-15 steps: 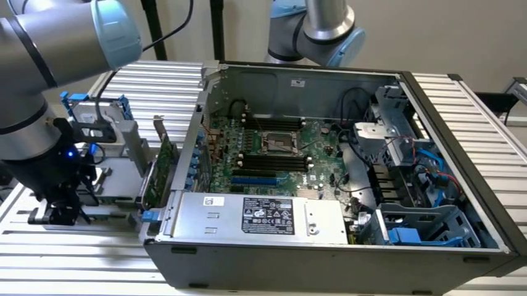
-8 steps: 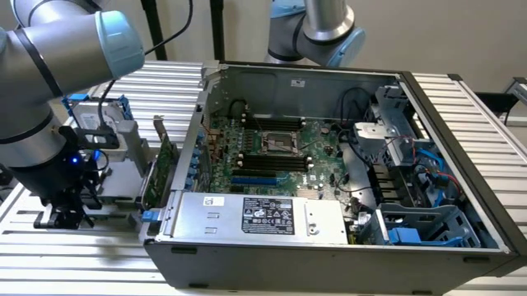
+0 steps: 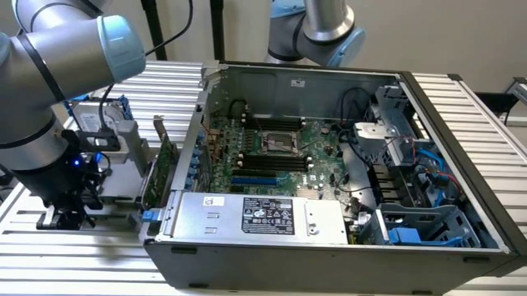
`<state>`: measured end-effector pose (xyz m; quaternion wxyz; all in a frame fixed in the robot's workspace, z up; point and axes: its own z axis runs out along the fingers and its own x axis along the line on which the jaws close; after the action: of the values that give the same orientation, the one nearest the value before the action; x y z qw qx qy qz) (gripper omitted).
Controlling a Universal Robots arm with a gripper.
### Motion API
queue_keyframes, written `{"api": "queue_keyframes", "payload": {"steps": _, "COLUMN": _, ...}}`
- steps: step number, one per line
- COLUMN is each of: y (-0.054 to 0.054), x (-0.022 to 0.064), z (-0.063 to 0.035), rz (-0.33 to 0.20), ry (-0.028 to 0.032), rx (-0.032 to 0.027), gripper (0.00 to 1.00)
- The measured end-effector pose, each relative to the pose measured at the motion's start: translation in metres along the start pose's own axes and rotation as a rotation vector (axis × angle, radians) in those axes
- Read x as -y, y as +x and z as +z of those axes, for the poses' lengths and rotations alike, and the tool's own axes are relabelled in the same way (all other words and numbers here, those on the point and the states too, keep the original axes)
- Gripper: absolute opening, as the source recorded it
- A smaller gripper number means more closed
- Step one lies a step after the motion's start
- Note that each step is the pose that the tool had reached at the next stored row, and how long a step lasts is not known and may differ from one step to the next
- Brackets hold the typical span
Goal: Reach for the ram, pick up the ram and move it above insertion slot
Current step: 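Pick up the ram and move it above insertion slot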
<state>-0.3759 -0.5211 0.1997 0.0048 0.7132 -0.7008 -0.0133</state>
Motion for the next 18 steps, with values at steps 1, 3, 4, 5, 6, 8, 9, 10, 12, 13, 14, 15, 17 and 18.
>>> {"api": "queue_keyframes", "payload": {"steps": 1, "y": 0.0000, "x": 0.0000, "z": 0.0004, "rz": 0.000, "ry": -0.0039, "rx": 0.0001, "gripper": 0.42}}
{"api": "queue_keyframes", "payload": {"steps": 3, "y": 0.0000, "x": 0.0000, "z": 0.0019, "rz": 0.000, "ry": -0.0066, "rx": 0.0003, "gripper": 0.42}}
{"api": "queue_keyframes", "payload": {"steps": 4, "y": 0.0000, "x": 0.0000, "z": 0.0028, "rz": 0.000, "ry": -0.0067, "rx": 0.0005, "gripper": 0.42}}
{"api": "queue_keyframes", "payload": {"steps": 5, "y": 0.0000, "x": 0.0000, "z": 0.0039, "rz": 0.000, "ry": -0.0068, "rx": 0.0006, "gripper": 0.42}}
{"api": "queue_keyframes", "payload": {"steps": 6, "y": 0.0001, "x": 0.0000, "z": 0.0049, "rz": 0.000, "ry": -0.0068, "rx": 0.0008, "gripper": 0.42}}
{"api": "queue_keyframes", "payload": {"steps": 8, "y": 0.0001, "x": 0.0000, "z": 0.0058, "rz": 0.000, "ry": -0.0069, "rx": 0.0012, "gripper": 0.40}}
{"api": "queue_keyframes", "payload": {"steps": 9, "y": 0.0001, "x": 0.0000, "z": 0.0058, "rz": 0.000, "ry": -0.0070, "rx": 0.0017, "gripper": 0.40}}
{"api": "queue_keyframes", "payload": {"steps": 10, "y": 0.0001, "x": 0.0000, "z": 0.0059, "rz": 0.000, "ry": -0.0069, "rx": 0.0021, "gripper": 0.33}}
{"api": "queue_keyframes", "payload": {"steps": 12, "y": 0.0000, "x": 0.0001, "z": 0.0060, "rz": 0.000, "ry": -0.0066, "rx": 0.0030, "gripper": 0.33}}
{"api": "queue_keyframes", "payload": {"steps": 13, "y": 0.0001, "x": 0.0001, "z": 0.0060, "rz": 0.000, "ry": -0.0067, "rx": 0.0032, "gripper": 0.33}}
{"api": "queue_keyframes", "payload": {"steps": 14, "y": 0.0001, "x": 0.0000, "z": 0.0059, "rz": 0.000, "ry": -0.0067, "rx": 0.0035, "gripper": 0.31}}
{"api": "queue_keyframes", "payload": {"steps": 15, "y": 0.0001, "x": 0.0001, "z": 0.0059, "rz": 0.000, "ry": -0.0067, "rx": 0.0037, "gripper": 0.31}}
{"api": "queue_keyframes", "payload": {"steps": 17, "y": 0.0000, "x": 0.0001, "z": 0.0060, "rz": 0.000, "ry": -0.0067, "rx": 0.0039, "gripper": 0.24}}
{"api": "queue_keyframes", "payload": {"steps": 18, "y": 0.0001, "x": 0.0001, "z": 0.0060, "rz": 0.000, "ry": -0.0067, "rx": 0.0039, "gripper": 0.24}}
